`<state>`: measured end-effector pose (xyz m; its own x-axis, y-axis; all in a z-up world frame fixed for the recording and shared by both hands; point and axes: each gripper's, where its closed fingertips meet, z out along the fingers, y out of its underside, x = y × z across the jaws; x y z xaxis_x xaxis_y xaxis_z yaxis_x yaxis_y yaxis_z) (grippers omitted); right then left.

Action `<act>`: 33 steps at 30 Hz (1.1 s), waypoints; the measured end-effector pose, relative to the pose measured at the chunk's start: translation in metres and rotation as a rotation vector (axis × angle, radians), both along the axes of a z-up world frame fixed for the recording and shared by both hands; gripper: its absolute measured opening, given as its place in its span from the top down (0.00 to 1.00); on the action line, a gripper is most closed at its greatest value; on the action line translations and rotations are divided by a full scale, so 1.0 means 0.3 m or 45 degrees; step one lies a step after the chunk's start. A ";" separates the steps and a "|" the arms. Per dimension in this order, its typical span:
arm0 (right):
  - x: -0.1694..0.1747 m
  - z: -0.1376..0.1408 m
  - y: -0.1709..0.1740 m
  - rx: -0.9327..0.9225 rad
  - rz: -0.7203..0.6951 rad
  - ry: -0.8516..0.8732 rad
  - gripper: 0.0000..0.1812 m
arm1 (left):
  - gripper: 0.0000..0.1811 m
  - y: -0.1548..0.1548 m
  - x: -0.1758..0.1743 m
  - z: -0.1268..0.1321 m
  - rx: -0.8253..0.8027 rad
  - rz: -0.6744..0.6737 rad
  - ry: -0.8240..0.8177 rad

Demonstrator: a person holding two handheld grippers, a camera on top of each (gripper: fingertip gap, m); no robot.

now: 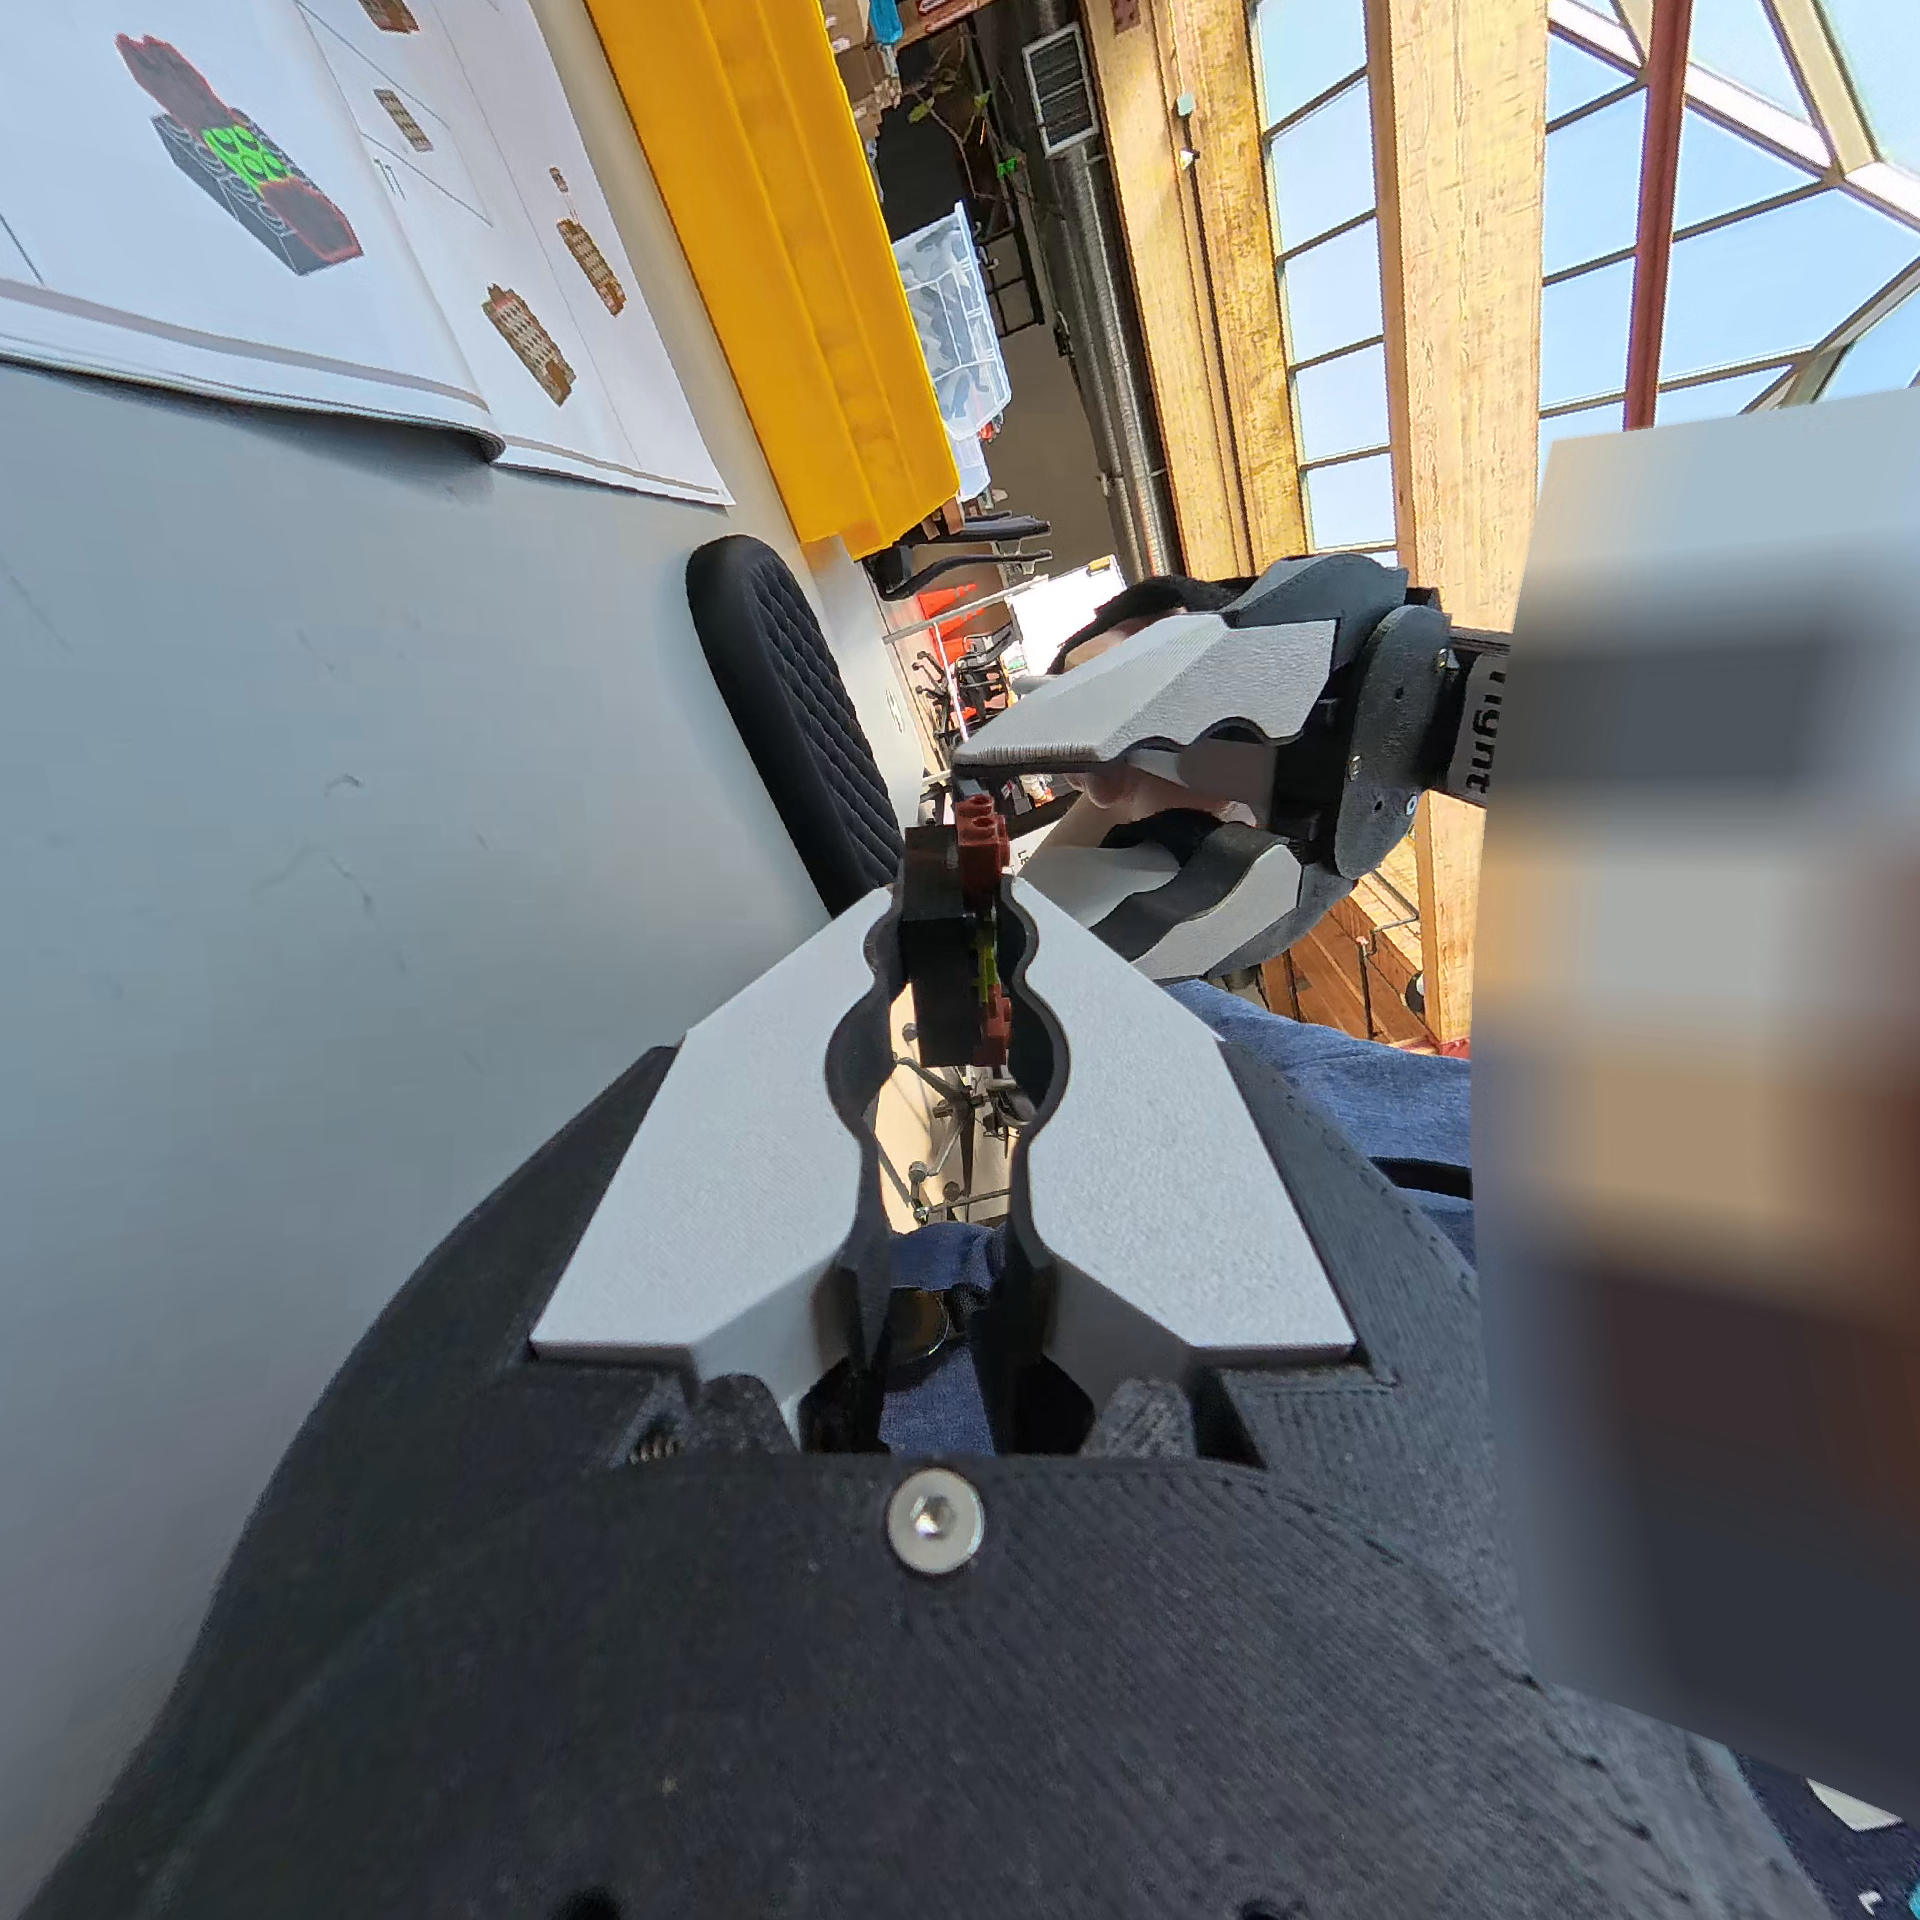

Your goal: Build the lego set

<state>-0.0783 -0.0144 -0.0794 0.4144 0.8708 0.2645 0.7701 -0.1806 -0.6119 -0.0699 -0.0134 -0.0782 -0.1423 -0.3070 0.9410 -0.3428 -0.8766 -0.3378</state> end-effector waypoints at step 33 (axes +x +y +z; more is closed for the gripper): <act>-0.022 0.194 0.054 0.141 -0.293 0.748 0.69 | 0.93 0.085 -0.046 0.177 0.272 0.279 -0.344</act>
